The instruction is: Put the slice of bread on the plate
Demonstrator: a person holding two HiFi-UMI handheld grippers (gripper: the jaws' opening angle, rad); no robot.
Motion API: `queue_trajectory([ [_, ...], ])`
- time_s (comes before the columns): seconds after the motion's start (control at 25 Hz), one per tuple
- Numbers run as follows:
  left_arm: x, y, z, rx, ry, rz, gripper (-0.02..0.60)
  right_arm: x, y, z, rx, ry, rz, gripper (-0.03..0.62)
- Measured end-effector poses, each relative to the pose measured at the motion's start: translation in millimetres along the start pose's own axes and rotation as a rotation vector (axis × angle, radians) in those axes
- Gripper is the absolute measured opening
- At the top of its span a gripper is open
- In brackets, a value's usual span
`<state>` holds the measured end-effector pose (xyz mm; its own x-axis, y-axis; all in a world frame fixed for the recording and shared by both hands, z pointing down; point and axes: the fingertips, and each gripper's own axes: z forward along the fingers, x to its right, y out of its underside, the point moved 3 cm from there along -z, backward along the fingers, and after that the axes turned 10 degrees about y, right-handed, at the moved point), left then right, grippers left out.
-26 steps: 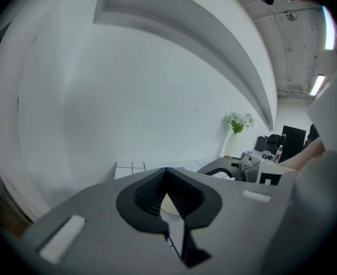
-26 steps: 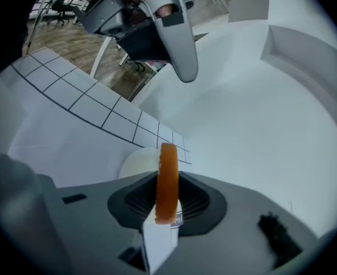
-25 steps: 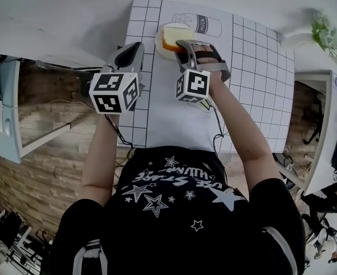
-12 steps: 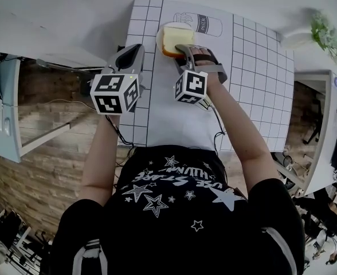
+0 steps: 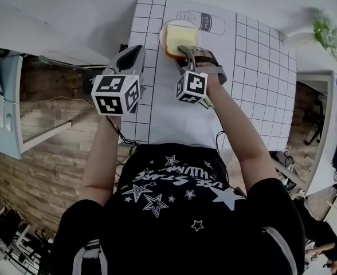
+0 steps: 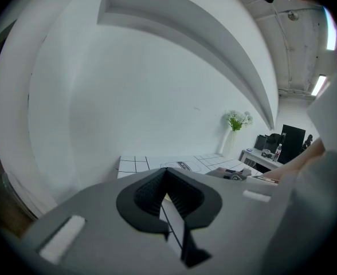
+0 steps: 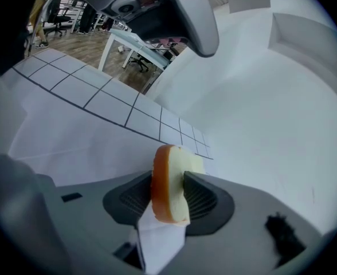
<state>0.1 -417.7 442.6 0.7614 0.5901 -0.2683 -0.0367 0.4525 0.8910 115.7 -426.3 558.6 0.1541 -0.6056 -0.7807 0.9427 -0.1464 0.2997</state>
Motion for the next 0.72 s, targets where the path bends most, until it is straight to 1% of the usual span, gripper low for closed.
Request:
queue_trajectory([
  [0.12, 3.7, -4.5, -6.8, -0.017, 0.001, 0.007, 0.009, 1.8, -3.5, -4.9, -0.003, -0.019, 0.054, 0.164],
  [0.2, 4.6, -4.7, -7.0, -0.016, 0.003, 0.008, 0.009, 0.8, -0.6, -3.5, -0.018, -0.047, 0.095, 0.192],
  [0.36, 4.1, 1.4, -7.5, 0.006, 0.01, 0.01, 0.009, -1.6, 5.6, -0.2, -0.036, -0.031, 0.121, 0.201],
  [0.52, -0.5, -6.6, -6.3, 0.007, 0.016, 0.01, 0.009, 7.2, 5.3, 2.0, -0.048, -0.032, 0.139, 0.202],
  [0.72, 2.1, -10.6, -19.4, 0.021, 0.033, 0.023, 0.009, 10.2, 1.9, -15.4, -0.072, -0.012, 0.204, 0.201],
])
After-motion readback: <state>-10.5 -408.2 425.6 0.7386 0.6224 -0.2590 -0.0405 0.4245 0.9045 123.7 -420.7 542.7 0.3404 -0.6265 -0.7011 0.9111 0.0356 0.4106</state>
